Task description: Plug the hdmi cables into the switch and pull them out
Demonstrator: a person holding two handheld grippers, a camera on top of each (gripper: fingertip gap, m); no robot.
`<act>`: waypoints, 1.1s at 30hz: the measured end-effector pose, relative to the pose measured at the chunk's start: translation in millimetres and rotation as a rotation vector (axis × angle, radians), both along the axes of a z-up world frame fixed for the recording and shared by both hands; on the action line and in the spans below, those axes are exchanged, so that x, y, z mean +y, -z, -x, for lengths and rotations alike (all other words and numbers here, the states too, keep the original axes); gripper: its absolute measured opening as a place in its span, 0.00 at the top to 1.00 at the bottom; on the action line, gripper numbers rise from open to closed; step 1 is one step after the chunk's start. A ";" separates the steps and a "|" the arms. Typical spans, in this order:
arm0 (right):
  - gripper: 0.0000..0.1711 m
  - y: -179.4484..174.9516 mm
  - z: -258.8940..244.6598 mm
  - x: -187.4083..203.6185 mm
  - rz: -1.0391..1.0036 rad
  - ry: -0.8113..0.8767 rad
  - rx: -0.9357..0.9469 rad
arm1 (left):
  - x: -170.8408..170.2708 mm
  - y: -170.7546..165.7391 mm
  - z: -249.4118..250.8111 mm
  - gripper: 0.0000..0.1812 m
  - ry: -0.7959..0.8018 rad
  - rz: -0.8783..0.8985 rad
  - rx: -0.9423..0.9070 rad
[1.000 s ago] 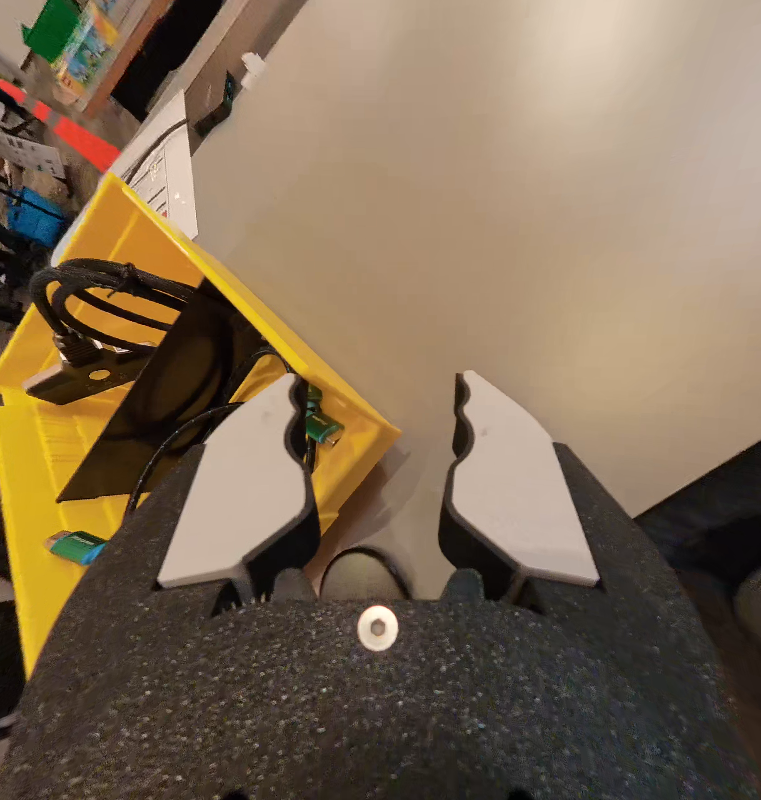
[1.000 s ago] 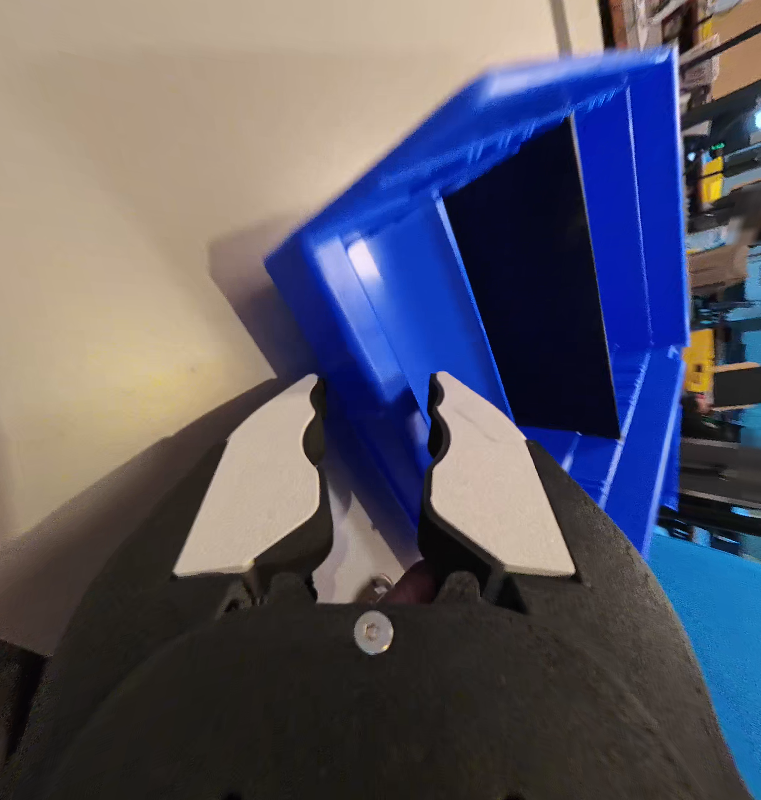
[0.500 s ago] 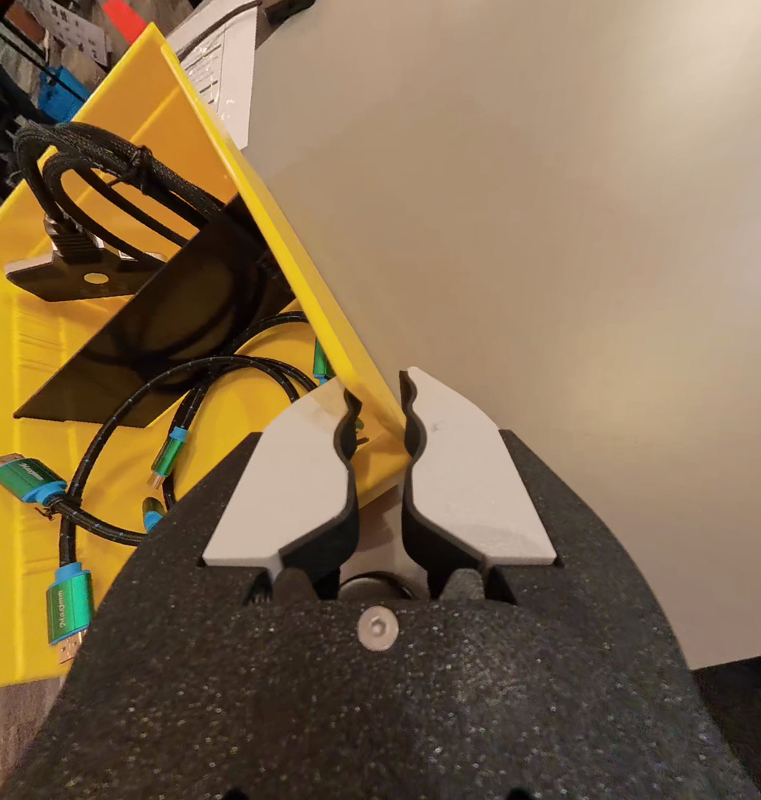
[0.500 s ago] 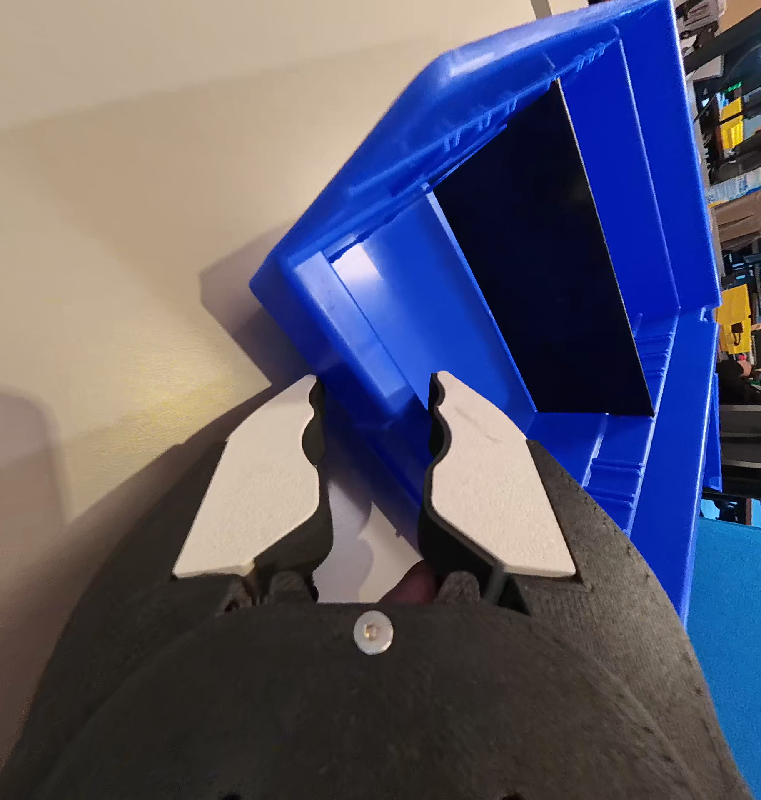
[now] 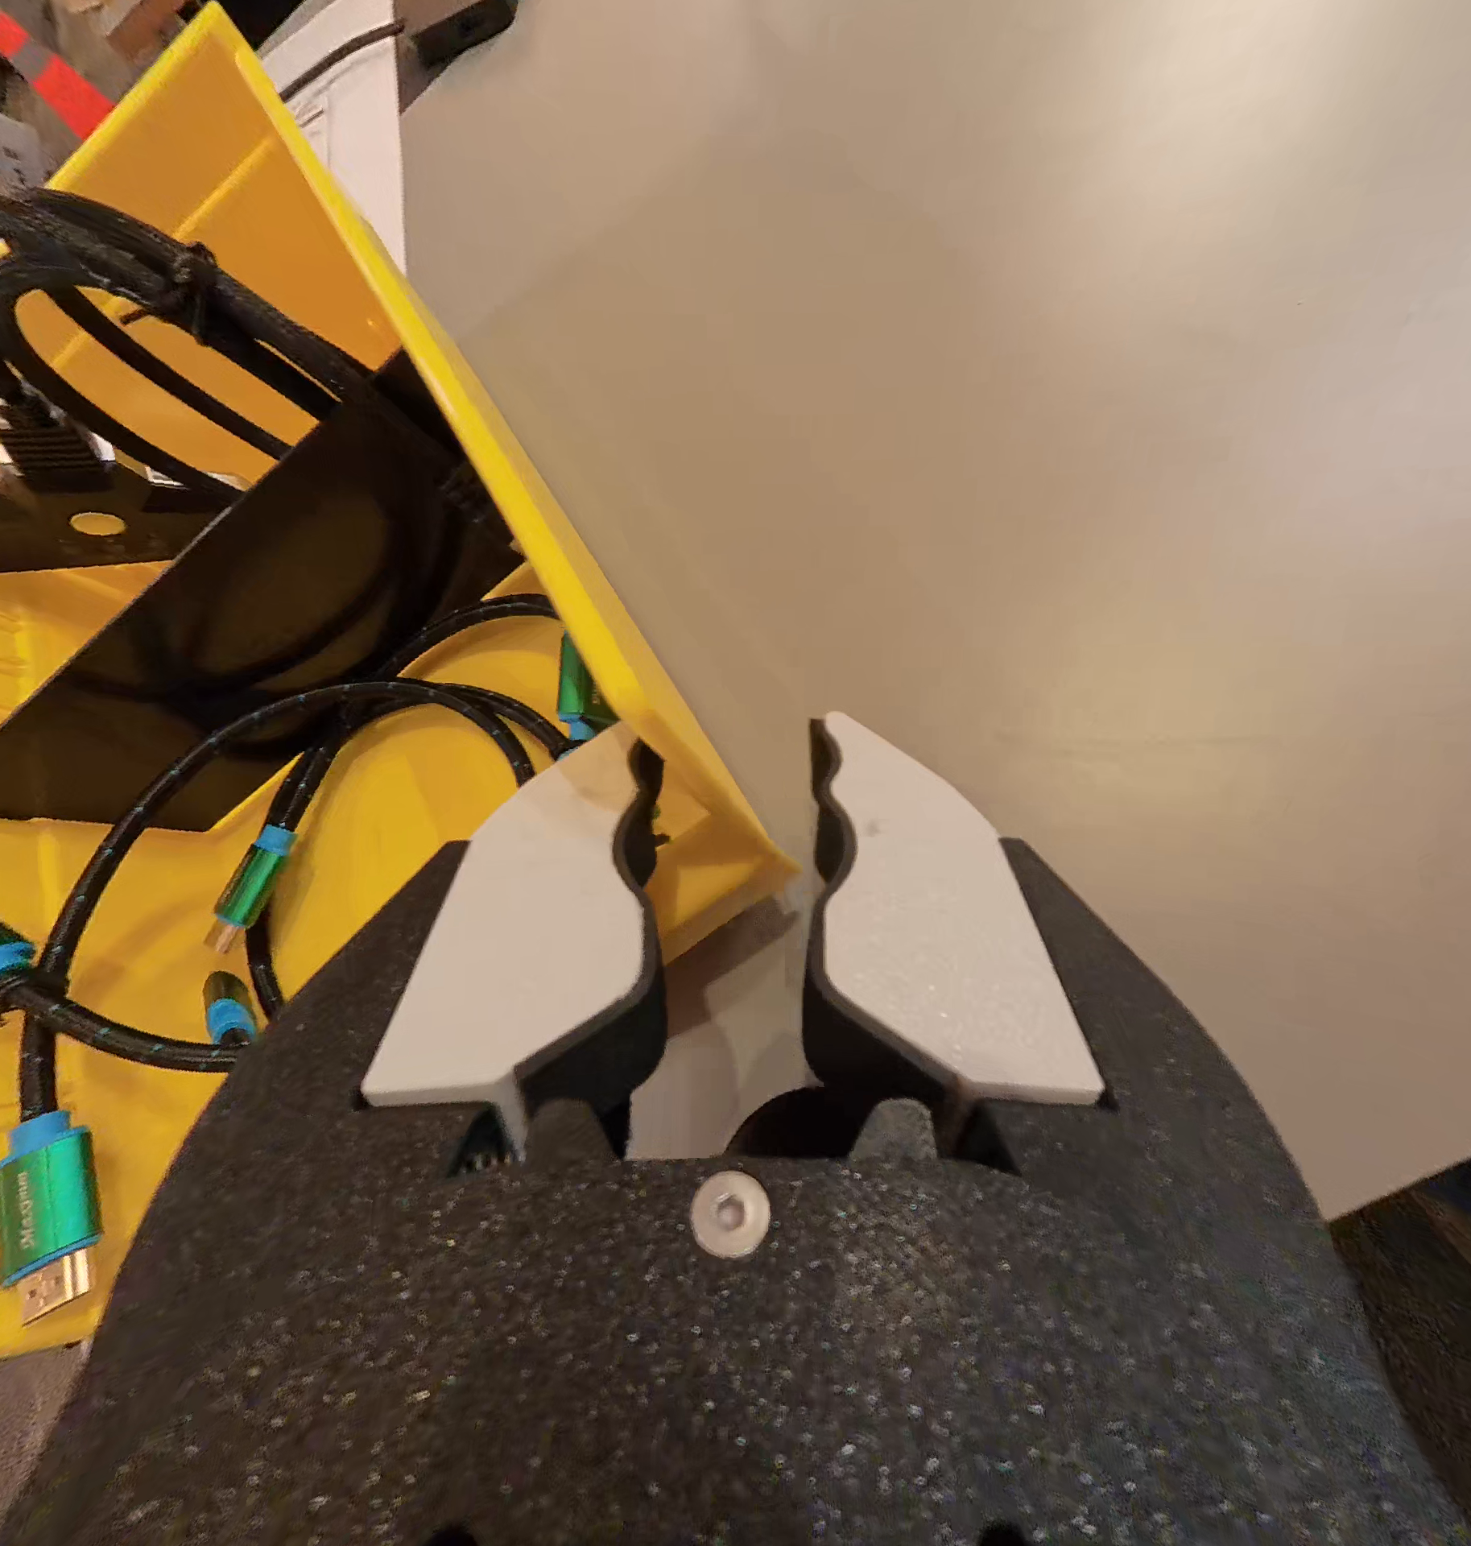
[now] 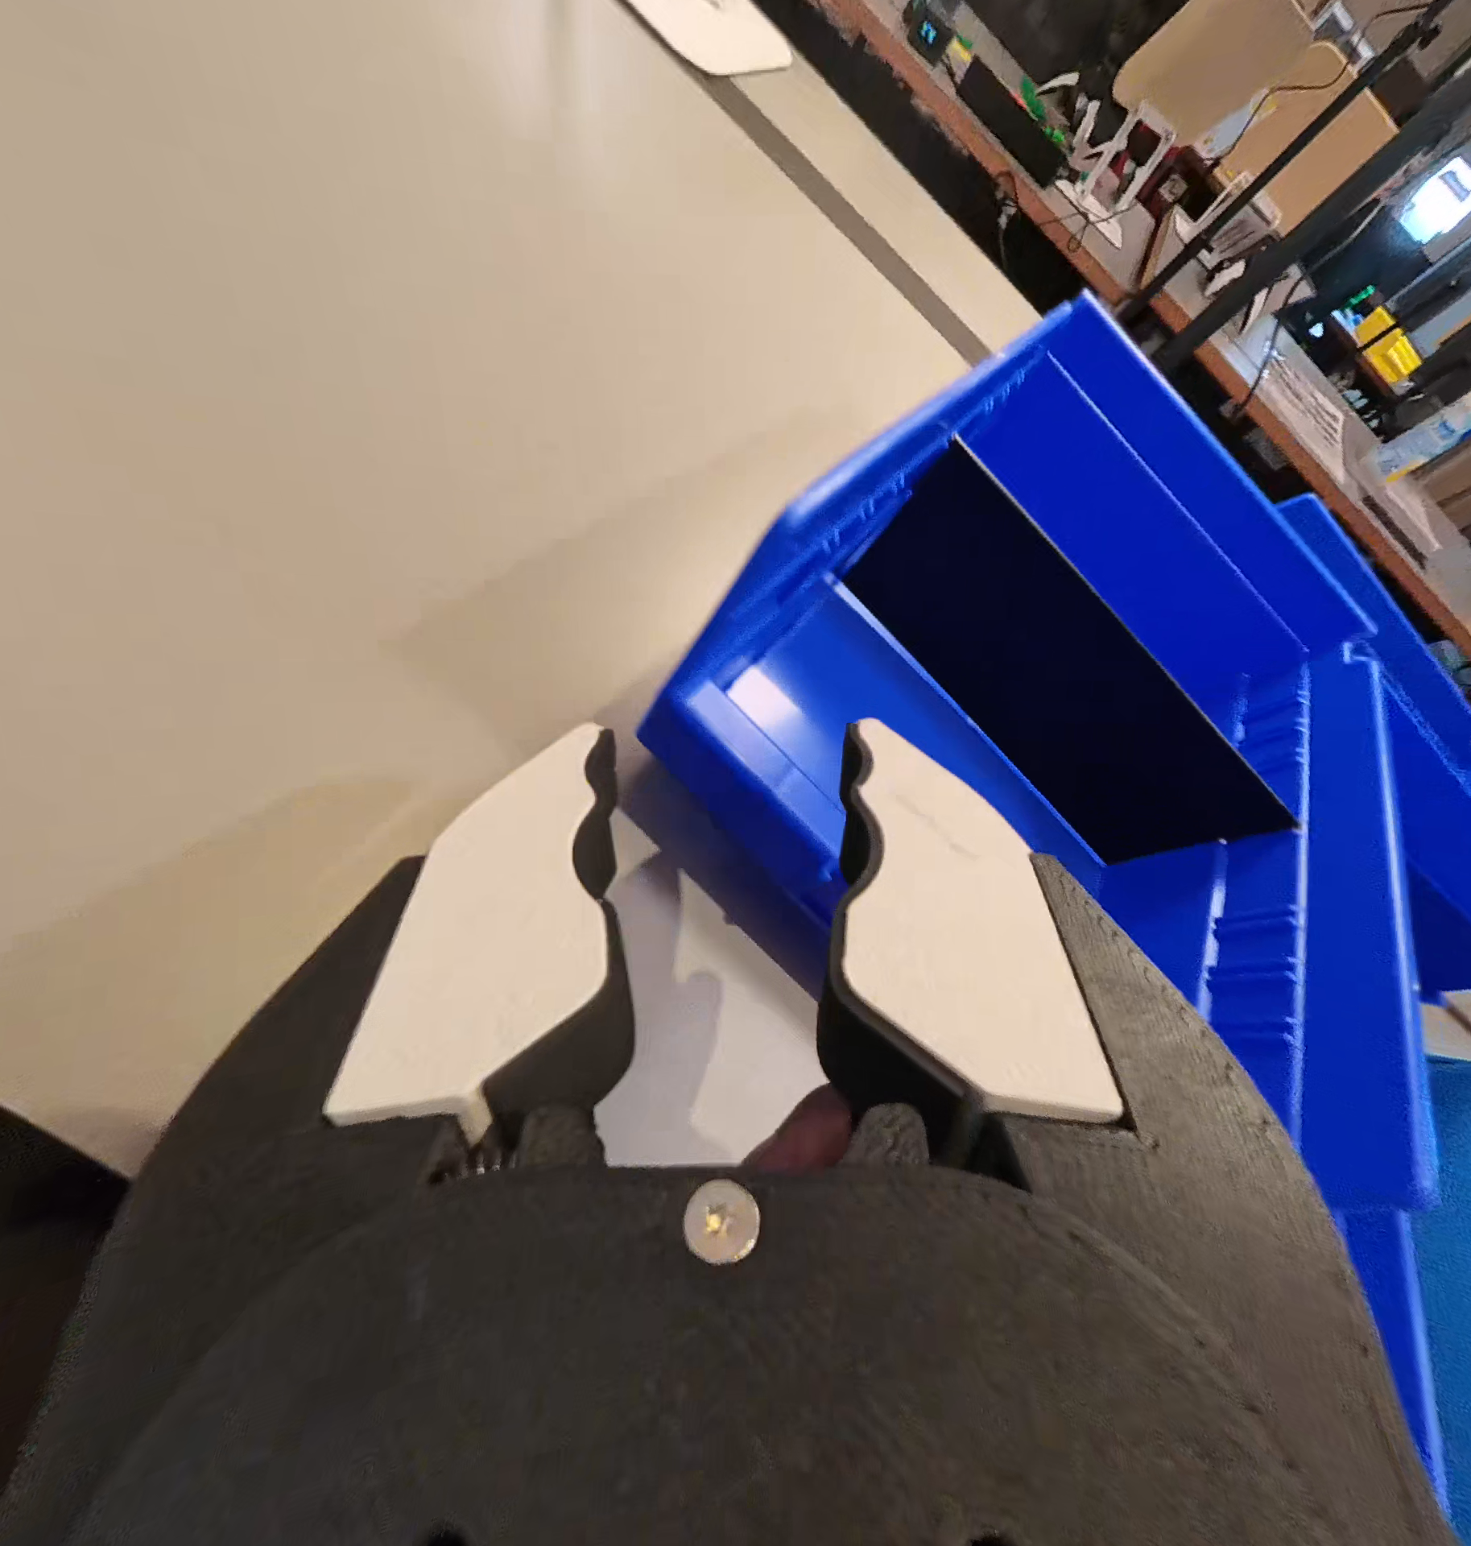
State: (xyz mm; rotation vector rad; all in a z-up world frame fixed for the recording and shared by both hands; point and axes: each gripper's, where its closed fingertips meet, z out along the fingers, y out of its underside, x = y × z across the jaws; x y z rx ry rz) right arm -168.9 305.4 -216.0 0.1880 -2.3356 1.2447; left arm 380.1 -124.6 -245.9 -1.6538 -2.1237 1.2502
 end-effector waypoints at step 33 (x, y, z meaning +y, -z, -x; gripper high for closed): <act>0.84 -20.5 -95.3 -78.2 0.074 -0.193 -0.104 | -48.6 -117.7 32.0 0.73 -0.196 -0.221 0.535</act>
